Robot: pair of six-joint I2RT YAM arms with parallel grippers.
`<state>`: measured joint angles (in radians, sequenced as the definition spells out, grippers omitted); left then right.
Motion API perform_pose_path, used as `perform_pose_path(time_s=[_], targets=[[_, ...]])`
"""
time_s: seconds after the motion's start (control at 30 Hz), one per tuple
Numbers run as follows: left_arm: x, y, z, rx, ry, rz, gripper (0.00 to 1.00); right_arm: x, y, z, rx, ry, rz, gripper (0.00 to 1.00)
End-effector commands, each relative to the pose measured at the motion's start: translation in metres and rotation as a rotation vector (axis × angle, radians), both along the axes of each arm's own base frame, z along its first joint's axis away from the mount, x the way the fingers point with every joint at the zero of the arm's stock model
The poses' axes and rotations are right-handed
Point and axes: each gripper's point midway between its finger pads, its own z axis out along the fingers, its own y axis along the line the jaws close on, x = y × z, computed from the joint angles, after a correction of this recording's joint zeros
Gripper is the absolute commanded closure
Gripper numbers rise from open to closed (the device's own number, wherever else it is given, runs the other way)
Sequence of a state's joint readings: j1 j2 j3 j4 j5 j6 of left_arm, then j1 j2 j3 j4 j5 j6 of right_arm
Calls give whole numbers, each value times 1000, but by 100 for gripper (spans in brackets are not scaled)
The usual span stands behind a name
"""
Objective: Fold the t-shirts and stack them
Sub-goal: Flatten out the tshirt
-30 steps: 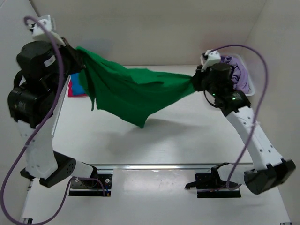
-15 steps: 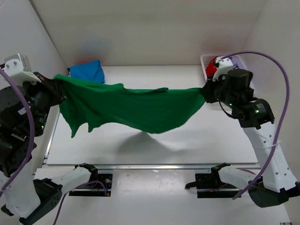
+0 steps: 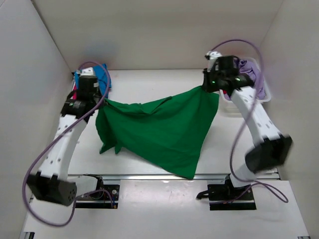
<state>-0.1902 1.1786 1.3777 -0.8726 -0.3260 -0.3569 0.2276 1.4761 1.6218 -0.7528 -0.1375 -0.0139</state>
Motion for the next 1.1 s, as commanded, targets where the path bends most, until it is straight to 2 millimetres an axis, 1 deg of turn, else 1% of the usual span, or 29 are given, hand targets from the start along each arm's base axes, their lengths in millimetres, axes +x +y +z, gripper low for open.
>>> perform_pose_path(time_s=[0.0, 0.03, 0.07, 0.1, 0.13, 0.17, 0.2, 0.23, 0.27, 0.33, 0.37, 0.4, 0.43, 0.47, 0.5, 0.53, 0.57, 0.6, 0.63, 0.67, 0.7, 0.73, 0.77, 0.87, 0.9, 0.93, 1.0, 1.03, 1.07], targets=[[38, -13, -24, -53, -45, -19, 100, 62, 3, -45, -88, 29, -21, 100], [52, -12, -40, -56, -25, -16, 100, 84, 1, -58, -107, 54, -46, 100], [59, -8, -50, -72, -4, -3, 100, 91, 0, -66, -113, 78, -44, 100], [70, -8, -67, -65, 27, 3, 86, 113, -4, -75, -129, 93, -68, 100], [80, -6, -79, -50, 62, 6, 75, 131, -5, -76, -136, 104, -94, 89], [84, -3, -86, -35, 82, 20, 61, 140, -15, -80, -181, 106, -146, 72], [88, 0, -91, -18, 98, 30, 47, 152, -13, -79, -213, 103, -156, 64], [92, 3, -93, 2, 98, 34, 38, 160, -19, -71, -239, 84, -193, 50], [94, 10, -92, 24, 85, 56, 34, 161, -16, -68, -240, 75, -199, 36], [93, 20, -92, 46, 91, 57, 26, 154, -13, -48, -198, 42, -173, 25], [89, 31, -89, 49, 97, 76, 23, 152, -13, -36, -182, 21, -182, 24], [88, 33, -88, 40, 106, 68, 21, 144, -14, -28, -193, 15, -174, 24], [81, 44, -91, 46, 138, 83, 21, 129, -9, -21, -202, 11, -166, 24], [69, 44, -95, 49, 183, 59, 22, 121, -9, -18, -209, 7, -171, 25], [63, 44, -100, 44, 211, 56, 26, 100, -4, -21, -218, 27, -157, 26], [48, 40, -109, 41, 253, 43, 28, 78, 1, -37, -229, 69, -148, 27], [31, 35, -118, 37, 283, 43, 29, 66, 2, -39, -230, 81, -146, 27], [22, 29, -126, 20, 308, 28, 31, 44, 6, -53, -217, 110, -133, 27], [4, 19, -140, -13, 341, 18, 34, 18, 12, -73, -179, 161, -126, 29], [-12, 16, -151, -30, 366, 9, 35, 5, 12, -80, -164, 183, -125, 29], [-26, 11, -167, -56, 404, 0, 39, -16, 12, -95, -130, 210, -126, 30], [-32, 9, -172, -70, 415, -6, 43, -36, 11, -108, -93, 243, -117, 30], [-44, 7, -183, -79, 452, -9, 43, -57, 13, -119, -74, 262, -98, 31], [-65, 9, -199, -55, 508, 1, 50, -93, 11, -140, -13, 320, -93, 31], [-70, 6, -203, -49, 522, -5, 55, -100, 11, -141, -3, 325, -91, 31], [-76, 8, -208, -41, 533, 11, 63, -108, 8, -142, 24, 328, -98, 31], [-85, 12, -221, -48, 551, 35, 71, -120, 7, -149, 48, 341, -95, 30], [-86, 13, -226, -50, 557, 48, 70, -124, 6, -149, 69, 337, -98, 31], [-86, 17, -230, -59, 560, 67, 64, -130, 6, -150, 87, 341, -95, 31]])
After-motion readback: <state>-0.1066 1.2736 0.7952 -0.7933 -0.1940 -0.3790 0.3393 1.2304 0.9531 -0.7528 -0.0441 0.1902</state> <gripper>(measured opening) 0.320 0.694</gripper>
